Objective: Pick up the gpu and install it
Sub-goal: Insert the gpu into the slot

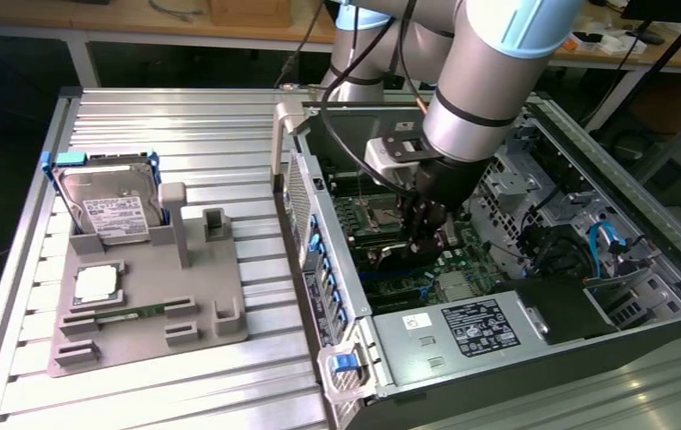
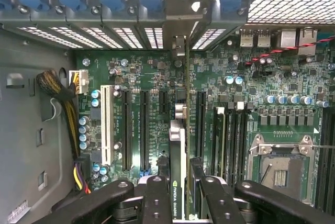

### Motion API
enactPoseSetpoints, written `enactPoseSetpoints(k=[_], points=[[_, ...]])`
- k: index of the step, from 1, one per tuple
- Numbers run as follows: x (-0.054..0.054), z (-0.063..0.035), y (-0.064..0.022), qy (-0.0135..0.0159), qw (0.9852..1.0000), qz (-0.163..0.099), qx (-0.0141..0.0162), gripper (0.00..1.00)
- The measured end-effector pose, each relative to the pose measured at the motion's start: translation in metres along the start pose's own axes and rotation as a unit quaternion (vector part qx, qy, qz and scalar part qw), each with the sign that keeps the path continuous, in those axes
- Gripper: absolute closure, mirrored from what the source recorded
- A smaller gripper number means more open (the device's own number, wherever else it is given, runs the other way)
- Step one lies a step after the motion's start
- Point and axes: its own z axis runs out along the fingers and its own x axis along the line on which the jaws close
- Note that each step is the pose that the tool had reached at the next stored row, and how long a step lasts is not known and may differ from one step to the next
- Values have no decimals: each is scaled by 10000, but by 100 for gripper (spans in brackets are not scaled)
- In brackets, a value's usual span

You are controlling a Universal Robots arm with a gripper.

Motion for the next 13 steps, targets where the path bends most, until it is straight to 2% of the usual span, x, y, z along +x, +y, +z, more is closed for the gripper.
enactPoseSetpoints(k=[9,13], points=[[0,16,8,-5,10000,0,2,73],[0,-38,7,-4,10000,6,1,73]])
